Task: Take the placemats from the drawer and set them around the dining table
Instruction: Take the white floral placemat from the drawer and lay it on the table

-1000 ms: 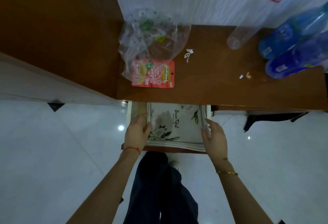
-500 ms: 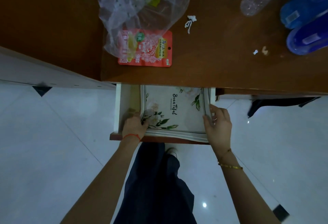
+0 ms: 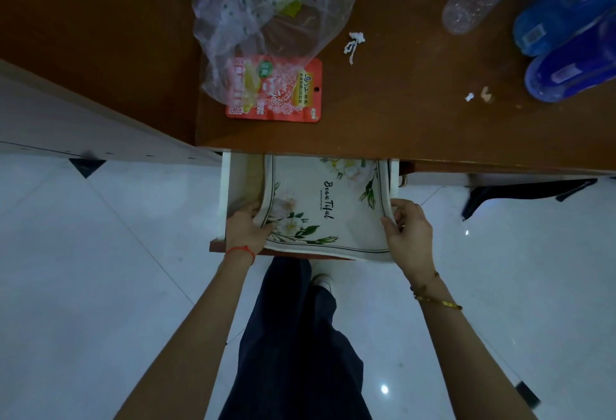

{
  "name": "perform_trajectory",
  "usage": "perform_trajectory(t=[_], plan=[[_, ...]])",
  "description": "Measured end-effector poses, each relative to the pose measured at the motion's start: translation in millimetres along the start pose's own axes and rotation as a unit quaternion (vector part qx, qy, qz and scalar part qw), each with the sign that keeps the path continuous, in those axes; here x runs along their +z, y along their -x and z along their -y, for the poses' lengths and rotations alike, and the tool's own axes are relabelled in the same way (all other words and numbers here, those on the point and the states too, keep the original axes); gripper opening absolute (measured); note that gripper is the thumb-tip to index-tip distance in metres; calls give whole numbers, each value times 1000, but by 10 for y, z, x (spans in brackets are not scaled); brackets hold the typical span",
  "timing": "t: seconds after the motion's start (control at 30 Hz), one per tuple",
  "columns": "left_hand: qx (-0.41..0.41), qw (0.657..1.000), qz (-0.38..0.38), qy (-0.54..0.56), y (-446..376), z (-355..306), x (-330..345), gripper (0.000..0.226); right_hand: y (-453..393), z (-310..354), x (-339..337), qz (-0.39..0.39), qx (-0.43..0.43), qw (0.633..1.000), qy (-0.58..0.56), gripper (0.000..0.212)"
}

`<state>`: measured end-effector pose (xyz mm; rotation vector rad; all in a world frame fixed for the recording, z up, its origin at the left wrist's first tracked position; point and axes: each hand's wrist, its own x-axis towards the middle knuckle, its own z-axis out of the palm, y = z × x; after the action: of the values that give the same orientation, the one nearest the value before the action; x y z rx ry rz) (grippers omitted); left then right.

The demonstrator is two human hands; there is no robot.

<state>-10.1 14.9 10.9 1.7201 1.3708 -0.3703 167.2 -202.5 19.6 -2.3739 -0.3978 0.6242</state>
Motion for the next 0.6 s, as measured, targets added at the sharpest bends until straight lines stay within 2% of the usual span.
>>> perform_trajectory(t=[0.17, 0.43, 0.6], plan=[[37, 994, -34, 94, 492, 19, -123, 55, 381, -1, -133, 2, 6, 998, -70, 29], [23, 991, -23, 128, 1078, 310, -129, 76, 936, 22, -231, 33, 29, 993, -110, 35], [0, 993, -7, 121, 1185, 426, -113, 57, 1083, 21, -209, 32, 49, 992, -115, 38]])
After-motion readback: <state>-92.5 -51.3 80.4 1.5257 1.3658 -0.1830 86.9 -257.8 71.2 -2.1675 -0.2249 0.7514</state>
